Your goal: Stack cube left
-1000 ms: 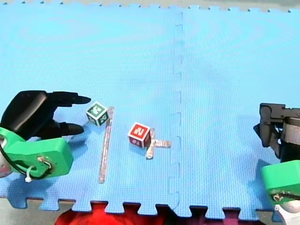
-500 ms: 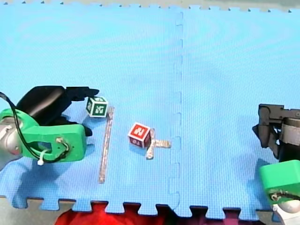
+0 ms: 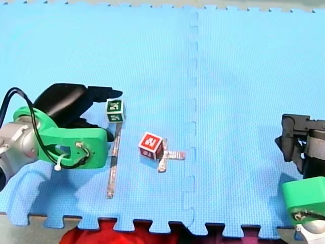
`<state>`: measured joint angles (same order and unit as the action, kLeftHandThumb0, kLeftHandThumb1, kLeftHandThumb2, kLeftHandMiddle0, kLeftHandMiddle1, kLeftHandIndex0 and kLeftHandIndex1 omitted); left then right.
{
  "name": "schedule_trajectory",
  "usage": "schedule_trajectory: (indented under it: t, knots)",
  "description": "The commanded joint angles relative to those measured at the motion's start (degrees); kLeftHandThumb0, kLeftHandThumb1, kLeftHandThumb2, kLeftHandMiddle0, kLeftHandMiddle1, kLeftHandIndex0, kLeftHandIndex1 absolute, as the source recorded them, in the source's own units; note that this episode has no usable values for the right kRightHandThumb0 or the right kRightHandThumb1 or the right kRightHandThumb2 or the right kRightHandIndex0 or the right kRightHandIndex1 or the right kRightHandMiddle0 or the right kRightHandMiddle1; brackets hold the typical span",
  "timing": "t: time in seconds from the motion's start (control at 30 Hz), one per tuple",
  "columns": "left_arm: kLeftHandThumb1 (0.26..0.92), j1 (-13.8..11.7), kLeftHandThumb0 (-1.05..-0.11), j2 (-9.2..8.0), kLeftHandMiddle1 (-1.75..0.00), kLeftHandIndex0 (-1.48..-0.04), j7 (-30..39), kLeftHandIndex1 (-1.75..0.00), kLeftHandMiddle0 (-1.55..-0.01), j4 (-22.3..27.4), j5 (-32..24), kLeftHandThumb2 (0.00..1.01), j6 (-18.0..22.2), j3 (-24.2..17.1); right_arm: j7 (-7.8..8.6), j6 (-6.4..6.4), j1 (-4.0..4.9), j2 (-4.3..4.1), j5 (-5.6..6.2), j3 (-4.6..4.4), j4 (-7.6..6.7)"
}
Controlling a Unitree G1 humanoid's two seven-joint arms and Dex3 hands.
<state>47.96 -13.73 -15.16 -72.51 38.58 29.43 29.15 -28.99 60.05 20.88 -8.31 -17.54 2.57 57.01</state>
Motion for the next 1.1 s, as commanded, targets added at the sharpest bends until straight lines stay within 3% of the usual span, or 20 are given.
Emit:
schedule_trajectory:
  t: [0.0, 0.23, 0.27, 0.3, 0.33, 0.37, 0.4, 0.6, 1.07]
  knots:
    - [0.874, 0.18, -1.031, -0.04, -1.75, -0.59, 0.33, -0.01, -1.0, -0.03, -0.47, 0.0, 0.32, -0.25, -0.87, -0.22, -0.08, -0.11, -0.39, 0.04, -0.13]
    - [0.874, -0.01, -1.041, 0.06, -1.75, -0.66, -1.11, -0.04, -1.0, 0.16, -1.01, 0.0, 0.93, -0.76, -2.19, -0.29, -0.16, -0.25, -1.2, -0.27, -0.19]
    - [0.839, -0.26, -0.977, 0.19, -1.75, -0.82, -2.91, -0.07, -1.0, 0.31, -1.1, 0.0, 1.03, -1.02, -2.25, -0.28, -0.16, -0.27, -1.2, -0.29, -0.22]
    - [0.803, -0.66, -0.641, 0.28, -1.75, -1.05, -6.43, -0.12, -0.99, 0.62, -0.24, 0.01, 0.79, -0.59, -2.27, -0.24, -0.15, -0.29, -1.16, -0.29, -0.25]
    - [0.805, -0.95, -0.4, 0.34, -1.75, -1.24, -9.32, -0.21, -1.0, 0.82, 0.6, 0.01, 0.51, -0.1, -2.29, -0.23, -0.11, -0.29, -1.11, -0.29, -0.24]
    - [0.809, -1.2, -0.264, 0.3, -1.75, -1.36, -12.13, -0.27, -1.0, 0.99, 1.71, 0.02, 0.25, 0.68, -2.33, -0.16, -0.08, -0.28, -1.05, -0.26, -0.22]
    - [0.814, -1.33, -0.262, 0.15, -1.75, -1.39, -14.37, -0.3, -1.0, 1.05, 2.8, 0.02, 0.24, 1.5, -2.39, -0.07, -0.12, -0.3, -0.98, -0.19, -0.26]
    - [0.801, -1.1, -0.344, -0.07, -1.75, -1.29, -18.55, -0.15, -0.99, 0.37, 4.74, 0.0, 1.29, 2.81, -2.85, -0.24, -0.29, -0.52, -1.05, 0.03, -0.43]
    - [0.792, -0.71, -0.404, -0.46, -1.75, -1.29, -19.3, -0.07, -0.97, 0.8, 4.84, 0.0, 2.51, 2.98, -4.51, -1.58, -0.6, -0.81, -1.82, 0.03, -1.51]
